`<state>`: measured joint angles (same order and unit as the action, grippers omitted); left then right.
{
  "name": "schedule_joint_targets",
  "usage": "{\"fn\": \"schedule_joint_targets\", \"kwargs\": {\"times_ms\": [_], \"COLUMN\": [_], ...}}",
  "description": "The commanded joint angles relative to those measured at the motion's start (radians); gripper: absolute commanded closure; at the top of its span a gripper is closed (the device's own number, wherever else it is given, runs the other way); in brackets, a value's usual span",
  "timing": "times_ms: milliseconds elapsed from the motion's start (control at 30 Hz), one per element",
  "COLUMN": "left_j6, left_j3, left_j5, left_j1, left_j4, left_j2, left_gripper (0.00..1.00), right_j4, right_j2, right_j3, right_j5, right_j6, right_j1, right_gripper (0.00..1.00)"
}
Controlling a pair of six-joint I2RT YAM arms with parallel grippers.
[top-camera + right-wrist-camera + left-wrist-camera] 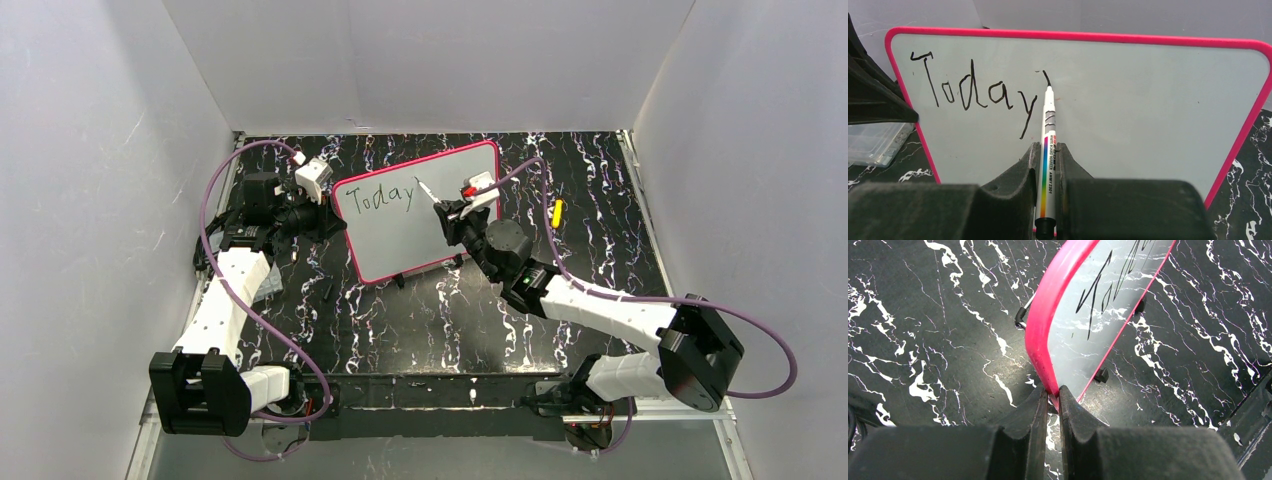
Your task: Write a sentence on the whiteboard
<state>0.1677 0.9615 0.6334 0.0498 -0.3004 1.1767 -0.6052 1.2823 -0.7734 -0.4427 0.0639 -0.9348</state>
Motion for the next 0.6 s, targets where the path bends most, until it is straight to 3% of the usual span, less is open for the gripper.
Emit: {"fn": "schedule_joint_targets", "kwargs": {"times_ms": [0,567], "left_j6": [0.018,0.016], "left_j3": [-0.006,-0.007], "left_j5": [0.008,0.003], "left_j1": [0.005,0.005], "left_j4": [-0.042,-0.042], "left_j2": [-0.017,-0.011], "left_gripper": [1.00,1.00], "right_j4": [-0.023,0.009], "right_j2": [-0.022,-0.143], "right_j3": [0.010,0.026], "right_j5": [-0.011,0.137], "right_j6": [0.011,0.026], "right_j1": [0.013,0.013], "right_gripper": [0.99,0.99]}}
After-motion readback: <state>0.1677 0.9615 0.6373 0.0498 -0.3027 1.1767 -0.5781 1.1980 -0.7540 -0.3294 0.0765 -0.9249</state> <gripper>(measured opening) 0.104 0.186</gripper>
